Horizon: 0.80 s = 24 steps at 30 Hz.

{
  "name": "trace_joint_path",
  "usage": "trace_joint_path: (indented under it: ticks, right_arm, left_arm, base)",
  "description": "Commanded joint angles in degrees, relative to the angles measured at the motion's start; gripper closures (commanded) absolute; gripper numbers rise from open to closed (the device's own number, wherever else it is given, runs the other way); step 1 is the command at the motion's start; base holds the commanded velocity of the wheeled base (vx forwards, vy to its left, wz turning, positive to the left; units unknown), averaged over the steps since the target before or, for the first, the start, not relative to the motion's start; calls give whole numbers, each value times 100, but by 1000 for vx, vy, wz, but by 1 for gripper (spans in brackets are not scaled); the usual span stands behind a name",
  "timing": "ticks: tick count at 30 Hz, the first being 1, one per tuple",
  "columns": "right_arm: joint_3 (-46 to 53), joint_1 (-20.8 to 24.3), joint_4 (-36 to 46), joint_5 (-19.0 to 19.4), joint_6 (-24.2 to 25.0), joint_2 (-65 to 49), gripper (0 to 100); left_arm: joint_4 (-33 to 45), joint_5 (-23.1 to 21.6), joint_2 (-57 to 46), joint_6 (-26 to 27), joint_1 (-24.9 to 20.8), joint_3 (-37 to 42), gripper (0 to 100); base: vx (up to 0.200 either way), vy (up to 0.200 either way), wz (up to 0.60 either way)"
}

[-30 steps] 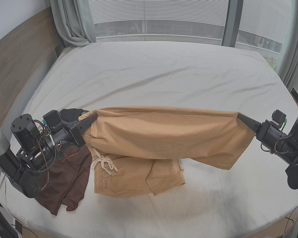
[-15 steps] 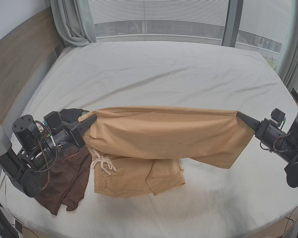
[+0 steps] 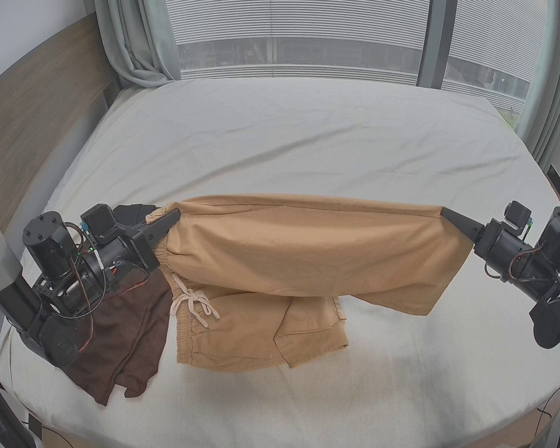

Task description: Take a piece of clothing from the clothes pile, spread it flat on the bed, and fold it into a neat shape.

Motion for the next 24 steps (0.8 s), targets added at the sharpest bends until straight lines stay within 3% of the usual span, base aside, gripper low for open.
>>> trace_joint_path:
  ticks: [1,10,24]
  right_arm:
    - [-387,-26,-1,-10,7,449,100]
    - [-1108,-52,43,-19,42,897,100]
    - [-2180,-52,52,-28,33,1820,100]
  left_arm:
    - [1,21,60,-12,0,-128,100]
    - [-8,240,315,-364,0,-313,100]
    - [-8,425,1045,-416,9,-858,100]
  base:
    - [0,0,0]
    - [0,0,0]
    - [0,0,0]
